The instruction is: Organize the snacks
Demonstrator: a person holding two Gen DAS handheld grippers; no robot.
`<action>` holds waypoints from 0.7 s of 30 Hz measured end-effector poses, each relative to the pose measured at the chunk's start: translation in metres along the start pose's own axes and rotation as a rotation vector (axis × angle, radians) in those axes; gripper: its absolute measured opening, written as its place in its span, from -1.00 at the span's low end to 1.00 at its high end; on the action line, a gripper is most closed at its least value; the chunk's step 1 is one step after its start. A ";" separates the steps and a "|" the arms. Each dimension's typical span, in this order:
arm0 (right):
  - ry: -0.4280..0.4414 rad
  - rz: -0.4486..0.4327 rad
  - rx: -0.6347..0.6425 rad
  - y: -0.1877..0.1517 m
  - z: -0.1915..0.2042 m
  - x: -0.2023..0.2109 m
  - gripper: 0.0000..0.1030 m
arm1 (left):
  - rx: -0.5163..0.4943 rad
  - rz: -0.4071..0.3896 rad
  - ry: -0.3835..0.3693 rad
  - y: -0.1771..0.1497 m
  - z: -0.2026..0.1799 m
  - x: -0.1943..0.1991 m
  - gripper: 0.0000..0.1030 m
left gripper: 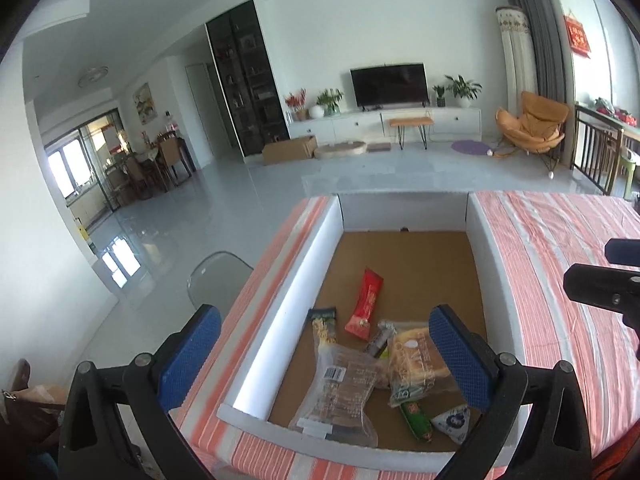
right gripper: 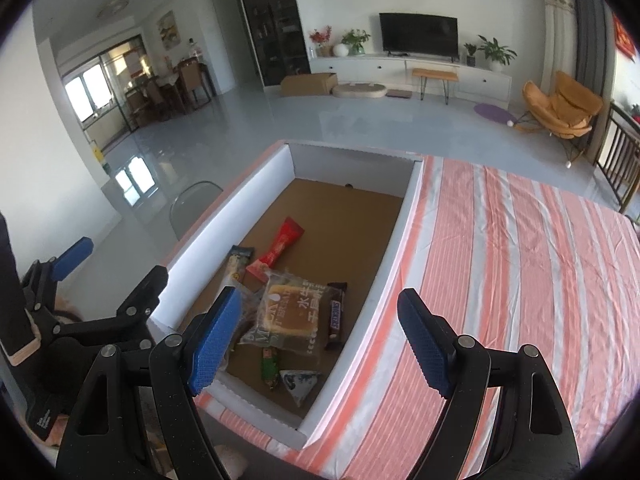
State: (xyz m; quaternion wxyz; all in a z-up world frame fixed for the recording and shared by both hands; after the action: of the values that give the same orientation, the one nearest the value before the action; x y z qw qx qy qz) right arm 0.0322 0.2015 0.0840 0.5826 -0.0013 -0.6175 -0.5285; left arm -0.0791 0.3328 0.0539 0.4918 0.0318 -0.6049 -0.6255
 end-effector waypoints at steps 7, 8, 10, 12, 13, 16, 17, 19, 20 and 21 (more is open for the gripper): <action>-0.023 0.054 0.023 -0.006 0.015 -0.002 0.61 | 0.059 0.096 -0.080 -0.009 0.012 -0.008 0.99; -0.027 0.056 0.029 -0.007 0.017 -0.002 0.61 | 0.061 0.104 -0.083 -0.009 0.012 -0.009 0.99; -0.038 0.057 0.039 -0.010 0.020 -0.001 0.61 | 0.057 0.109 -0.084 -0.011 0.012 -0.009 0.99; -0.043 0.058 0.044 -0.012 0.023 0.001 0.61 | 0.053 0.115 -0.088 -0.012 0.011 -0.009 0.99; -0.044 0.059 0.044 -0.012 0.022 0.001 0.61 | 0.052 0.119 -0.093 -0.013 0.011 -0.008 0.99; -0.052 0.056 0.050 -0.012 0.022 0.002 0.61 | 0.056 0.128 -0.106 -0.013 0.011 -0.008 0.99; -0.053 0.055 0.050 -0.011 0.022 0.003 0.61 | 0.055 0.129 -0.104 -0.013 0.011 -0.009 0.99; -0.054 0.055 0.051 -0.012 0.022 0.003 0.61 | 0.053 0.131 -0.099 -0.013 0.010 -0.010 0.99; -0.055 0.056 0.051 -0.012 0.022 0.003 0.61 | 0.053 0.132 -0.100 -0.013 0.010 -0.010 0.99; -0.057 0.057 0.052 -0.011 0.023 0.002 0.61 | 0.053 0.132 -0.101 -0.013 0.011 -0.010 0.99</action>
State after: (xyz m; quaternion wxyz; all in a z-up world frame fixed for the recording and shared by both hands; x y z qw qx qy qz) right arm 0.0082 0.2098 0.0836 0.5794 -0.0190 -0.6472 -0.4951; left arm -0.0878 0.3446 0.0409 0.4998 -0.0266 -0.6459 -0.5764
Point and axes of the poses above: each gripper's, at about its wrist camera, not at the fingertips, and x roughly against the way its jaws point, z to its left, y to its top, the point moved 3 cm from there along -x, roughly the way its jaws point, and after that the axes turned 8 degrees about y, right-handed, at the moved point
